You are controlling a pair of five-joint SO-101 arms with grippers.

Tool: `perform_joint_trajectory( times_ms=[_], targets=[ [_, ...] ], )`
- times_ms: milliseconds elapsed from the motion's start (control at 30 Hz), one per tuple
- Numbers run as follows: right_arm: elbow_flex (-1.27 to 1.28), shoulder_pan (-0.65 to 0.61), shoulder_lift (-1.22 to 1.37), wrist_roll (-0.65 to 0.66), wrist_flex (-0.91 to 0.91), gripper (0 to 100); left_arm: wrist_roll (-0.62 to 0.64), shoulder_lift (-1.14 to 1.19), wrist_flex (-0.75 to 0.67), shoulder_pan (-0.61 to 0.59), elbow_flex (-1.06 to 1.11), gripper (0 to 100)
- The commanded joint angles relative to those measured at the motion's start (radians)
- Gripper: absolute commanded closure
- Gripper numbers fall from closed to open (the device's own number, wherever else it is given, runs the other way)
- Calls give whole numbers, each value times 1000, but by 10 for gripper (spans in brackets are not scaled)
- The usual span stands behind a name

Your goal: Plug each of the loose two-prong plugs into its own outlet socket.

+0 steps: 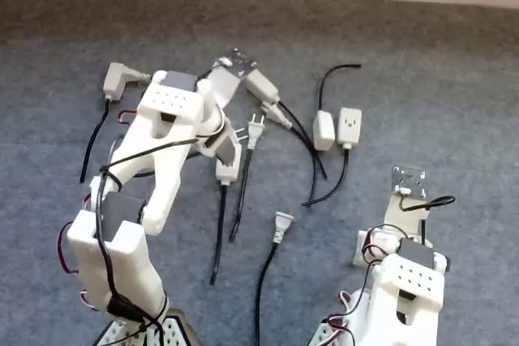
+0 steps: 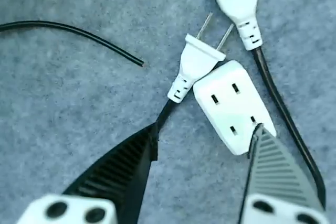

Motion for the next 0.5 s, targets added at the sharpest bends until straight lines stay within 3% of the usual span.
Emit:
perform_joint_trajectory(
  times_ms=[0, 267, 467],
  targets=[
    [-38, -10, -15, 2, 2, 495, -8, -28, 6, -19, -36, 716],
    [-8, -74, -15, 3, 1, 495, 2, -88, 72, 22, -67, 716],
    [-8, -84, -15, 3, 1, 495, 124, -82, 61, 85, -27, 716]
  ],
)
